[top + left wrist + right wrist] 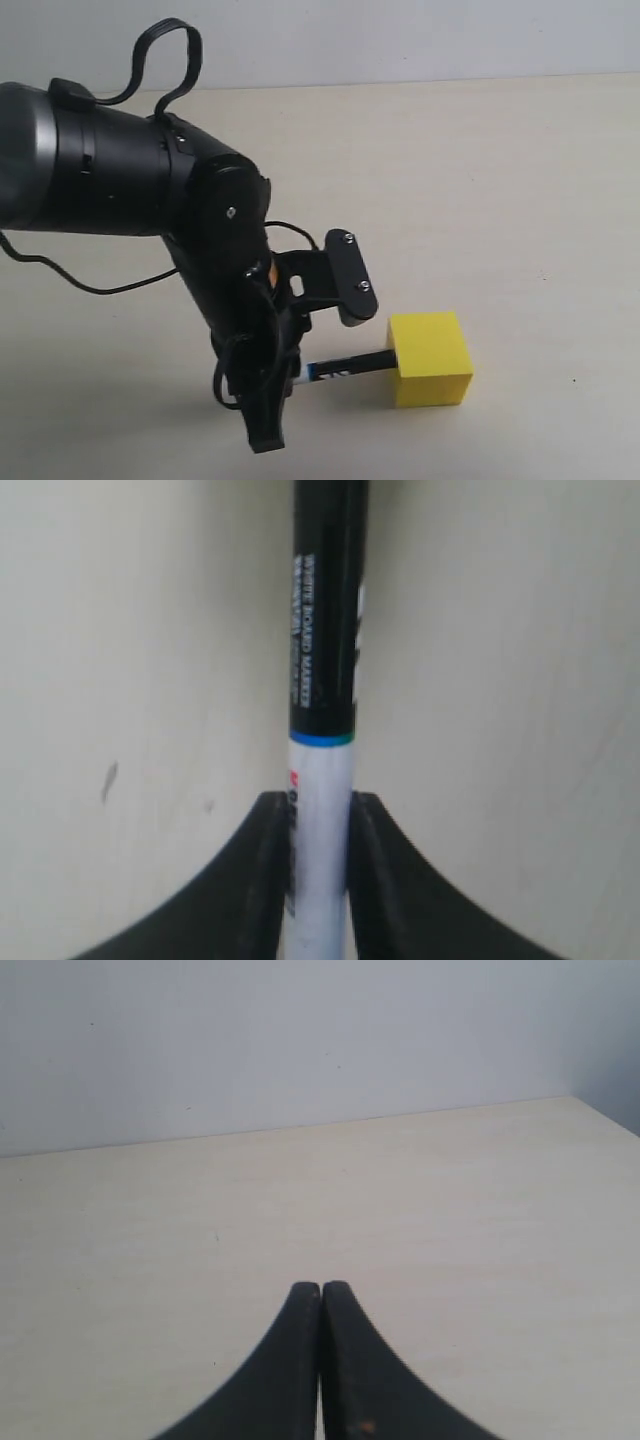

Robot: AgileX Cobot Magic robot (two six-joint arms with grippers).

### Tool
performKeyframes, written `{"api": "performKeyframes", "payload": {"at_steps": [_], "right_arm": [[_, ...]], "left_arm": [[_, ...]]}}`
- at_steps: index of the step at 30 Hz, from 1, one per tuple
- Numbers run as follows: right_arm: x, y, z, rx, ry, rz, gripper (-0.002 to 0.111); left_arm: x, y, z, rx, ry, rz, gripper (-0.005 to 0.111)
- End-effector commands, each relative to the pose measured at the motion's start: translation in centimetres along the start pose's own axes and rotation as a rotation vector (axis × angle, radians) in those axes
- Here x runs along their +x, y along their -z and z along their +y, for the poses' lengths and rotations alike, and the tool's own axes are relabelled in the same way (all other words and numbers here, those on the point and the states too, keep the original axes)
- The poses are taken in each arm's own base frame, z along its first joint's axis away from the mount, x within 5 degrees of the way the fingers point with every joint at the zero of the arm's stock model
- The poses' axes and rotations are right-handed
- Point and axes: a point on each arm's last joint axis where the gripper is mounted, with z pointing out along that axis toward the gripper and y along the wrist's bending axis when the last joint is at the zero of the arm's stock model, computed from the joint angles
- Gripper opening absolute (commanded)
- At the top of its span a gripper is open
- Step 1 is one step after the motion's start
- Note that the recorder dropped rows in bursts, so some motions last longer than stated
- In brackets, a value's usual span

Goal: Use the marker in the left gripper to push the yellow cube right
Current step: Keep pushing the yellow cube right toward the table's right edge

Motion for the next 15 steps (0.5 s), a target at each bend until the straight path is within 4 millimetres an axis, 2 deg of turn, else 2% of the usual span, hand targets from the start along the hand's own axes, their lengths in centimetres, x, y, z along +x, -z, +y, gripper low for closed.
{"api": "performKeyframes", "payload": {"at_steps": [1,5,8,11,15], "right_arm": [[0.0,0.0,0.0,0.006,0.005,-0.011,0.0],[0.0,0.0,0.0,0.006,0.005,-0.011,0.0],[0.0,0.0,0.0,0.006,0.005,-0.011,0.0],[0.0,0.0,0.0,0.006,0.005,-0.011,0.0],[0.0,0.0,0.0,0.006,0.005,-0.009,0.0]], "left_arm": [[-0.7,-0.2,-0.1,0.036,-0.008,0.014,0.0],[0.5,-0.3,0.0,0.083,0.013,0.085,0.0],[0.6,-0.4,0.0,0.079,0.014,0.081,0.0],[-0.3,-0.5,0.4,0.021,0.015,-0.007,0.0],[-2.7,-0.3,0.2,-0.023,-0.032,-0.117,0.0]]}}
